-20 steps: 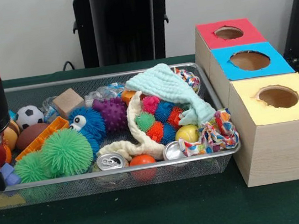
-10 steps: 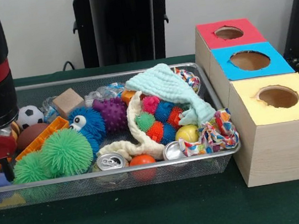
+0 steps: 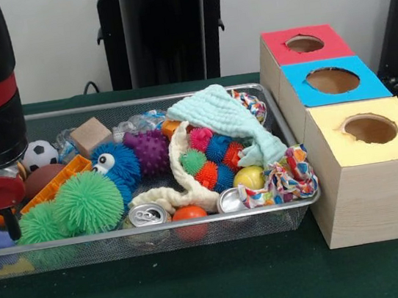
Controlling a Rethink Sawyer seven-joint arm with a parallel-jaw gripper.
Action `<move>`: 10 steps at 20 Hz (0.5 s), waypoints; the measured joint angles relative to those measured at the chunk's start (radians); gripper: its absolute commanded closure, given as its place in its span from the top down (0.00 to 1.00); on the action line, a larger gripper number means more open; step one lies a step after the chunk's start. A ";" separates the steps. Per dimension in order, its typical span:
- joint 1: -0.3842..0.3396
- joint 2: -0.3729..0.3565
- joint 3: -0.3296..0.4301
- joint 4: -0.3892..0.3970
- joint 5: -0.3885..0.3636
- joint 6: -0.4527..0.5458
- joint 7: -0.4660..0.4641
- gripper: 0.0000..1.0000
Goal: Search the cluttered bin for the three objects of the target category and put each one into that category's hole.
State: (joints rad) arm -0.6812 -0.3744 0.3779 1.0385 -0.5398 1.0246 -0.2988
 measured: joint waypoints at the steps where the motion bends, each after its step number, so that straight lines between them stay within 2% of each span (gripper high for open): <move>1: 0.000 0.000 0.000 0.000 0.001 0.000 0.000 1.00; 10: -0.016 0.011 0.007 0.000 0.014 0.000 0.000 1.00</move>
State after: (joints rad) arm -0.6967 -0.3635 0.3851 1.0383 -0.5261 1.0246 -0.2988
